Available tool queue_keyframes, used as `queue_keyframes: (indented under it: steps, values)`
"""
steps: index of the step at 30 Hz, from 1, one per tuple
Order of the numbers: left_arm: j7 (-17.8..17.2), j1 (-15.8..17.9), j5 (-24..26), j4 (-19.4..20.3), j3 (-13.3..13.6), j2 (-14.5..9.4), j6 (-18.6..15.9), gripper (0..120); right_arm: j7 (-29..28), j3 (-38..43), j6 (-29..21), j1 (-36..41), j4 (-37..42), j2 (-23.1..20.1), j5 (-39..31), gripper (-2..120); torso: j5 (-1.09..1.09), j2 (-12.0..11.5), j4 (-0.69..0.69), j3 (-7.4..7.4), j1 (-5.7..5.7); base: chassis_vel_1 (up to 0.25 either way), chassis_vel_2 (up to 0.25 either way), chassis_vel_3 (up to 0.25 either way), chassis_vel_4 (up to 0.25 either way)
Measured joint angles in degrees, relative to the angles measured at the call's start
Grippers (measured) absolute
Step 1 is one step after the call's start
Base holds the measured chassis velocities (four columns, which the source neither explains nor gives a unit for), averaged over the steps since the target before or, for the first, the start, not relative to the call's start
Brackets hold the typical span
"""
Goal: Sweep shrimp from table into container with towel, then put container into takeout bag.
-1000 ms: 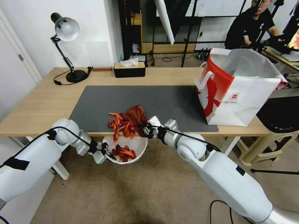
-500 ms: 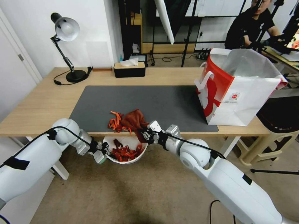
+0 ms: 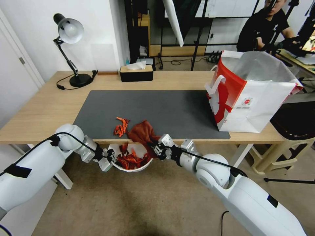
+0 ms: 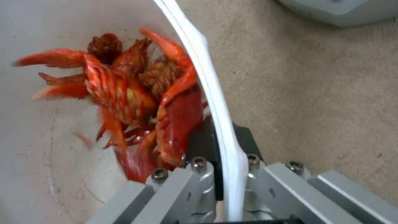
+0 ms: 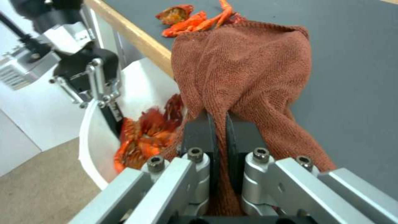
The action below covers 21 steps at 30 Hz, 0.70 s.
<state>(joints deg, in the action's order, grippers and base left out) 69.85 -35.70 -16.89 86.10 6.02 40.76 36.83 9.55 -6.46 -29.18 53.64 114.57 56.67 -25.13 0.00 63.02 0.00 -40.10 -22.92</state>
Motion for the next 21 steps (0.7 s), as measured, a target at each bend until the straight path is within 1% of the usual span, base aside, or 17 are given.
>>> queue_keyframes:
  steps: [6,14,19,21]
  values:
    - [0.0,0.03,0.03,-0.04,0.01,-0.19,0.02,0,1.14,0.66,0.44,1.11,0.99,-0.28,0.43,3,0.0,0.0,0.0,0.0,0.0,0.0,0.0,0.0,0.0]
    - [-0.03,-0.74,0.06,0.16,-0.5,-0.44,0.1,0,1.78,1.58,0.54,2.32,3.59,-1.34,0.07,3,-0.01,0.0,0.0,0.0,0.0,0.0,0.0,0.0,0.0]
    - [-0.15,-1.02,0.06,0.18,-0.73,-0.5,0.16,0,1.72,3.25,0.6,2.41,5.4,-1.73,-1.6,3,-0.01,0.0,-0.01,0.0,-0.01,0.0,0.0,0.0,0.0]
    - [-0.15,-1.13,0.06,0.21,-0.78,-0.56,0.18,0,1.68,4.33,1.3,1.74,5.96,-1.8,-3.32,3,-0.01,0.0,-0.01,0.0,0.0,0.0,0.0,0.0,0.0]
